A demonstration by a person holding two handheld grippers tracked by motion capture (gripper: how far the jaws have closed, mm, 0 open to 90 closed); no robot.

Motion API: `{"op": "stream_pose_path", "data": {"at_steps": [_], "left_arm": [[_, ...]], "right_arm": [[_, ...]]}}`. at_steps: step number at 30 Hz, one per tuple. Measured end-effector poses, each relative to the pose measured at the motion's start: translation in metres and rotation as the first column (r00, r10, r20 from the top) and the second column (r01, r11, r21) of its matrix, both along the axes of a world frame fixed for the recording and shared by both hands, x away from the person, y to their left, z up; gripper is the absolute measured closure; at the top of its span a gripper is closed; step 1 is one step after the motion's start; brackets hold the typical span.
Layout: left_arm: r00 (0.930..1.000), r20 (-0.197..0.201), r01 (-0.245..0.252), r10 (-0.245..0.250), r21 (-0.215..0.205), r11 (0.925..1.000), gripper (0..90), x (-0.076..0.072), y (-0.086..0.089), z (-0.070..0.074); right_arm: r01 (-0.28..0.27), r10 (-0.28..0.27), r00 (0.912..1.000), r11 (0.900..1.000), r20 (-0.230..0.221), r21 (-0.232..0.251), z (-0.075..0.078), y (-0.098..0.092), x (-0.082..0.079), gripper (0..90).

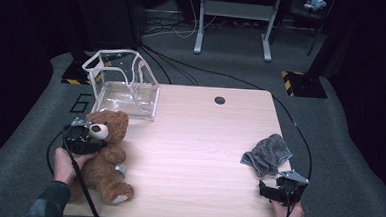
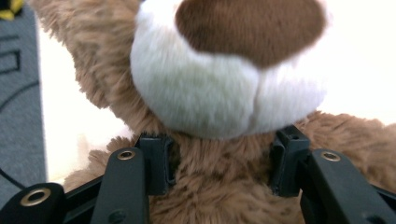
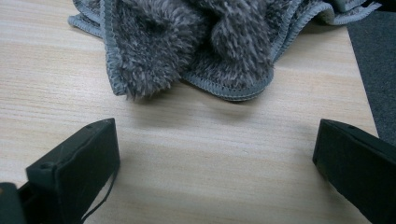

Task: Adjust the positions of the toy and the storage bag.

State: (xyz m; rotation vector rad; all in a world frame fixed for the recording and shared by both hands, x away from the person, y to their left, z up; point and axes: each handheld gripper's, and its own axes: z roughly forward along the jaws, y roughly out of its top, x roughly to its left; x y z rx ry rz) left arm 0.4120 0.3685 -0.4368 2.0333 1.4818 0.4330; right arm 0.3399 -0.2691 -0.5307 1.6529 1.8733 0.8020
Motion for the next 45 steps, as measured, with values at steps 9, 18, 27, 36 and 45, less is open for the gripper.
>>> {"op": "stream_pose_path", "data": {"at_steps": [9,18,27,36,45], "left_arm": [[0.9975,-0.056,-0.043,0.043,-0.007,0.9991,37.5,0.013,-0.001,-0.014],[0.9992,-0.003,-0.041,0.041,-0.003,0.9992,14.1,0.007,-0.002,0.003],[0.9971,0.069,-0.029,0.032,-0.042,0.9987,0.0,0.011,-0.012,0.036],[0.9936,0.112,0.017,-0.013,-0.042,0.999,0.0,0.021,-0.032,0.065],[0.9866,0.155,0.049,-0.051,0.017,0.9986,0.0,0.048,-0.058,0.086]], "right_arm": [[-0.007,0.007,1.0,1.0,-0.001,-0.003,0.0,0.0,0.0,0.0],[-0.01,0.01,0.9999,1.0,-0.007,0.005,0.0,0.0,0.001,0.0],[-0.018,0.018,0.9998,1.0,-0.004,0.002,0.0,0.0,0.001,0.0],[-0.019,0.02,0.9998,1.0,-0.004,0.003,0.0,0.0,0.001,0.0],[-0.027,0.027,0.9996,1.0,0.0,0.0,0.0,-0.001,0.002,0.0]]}}
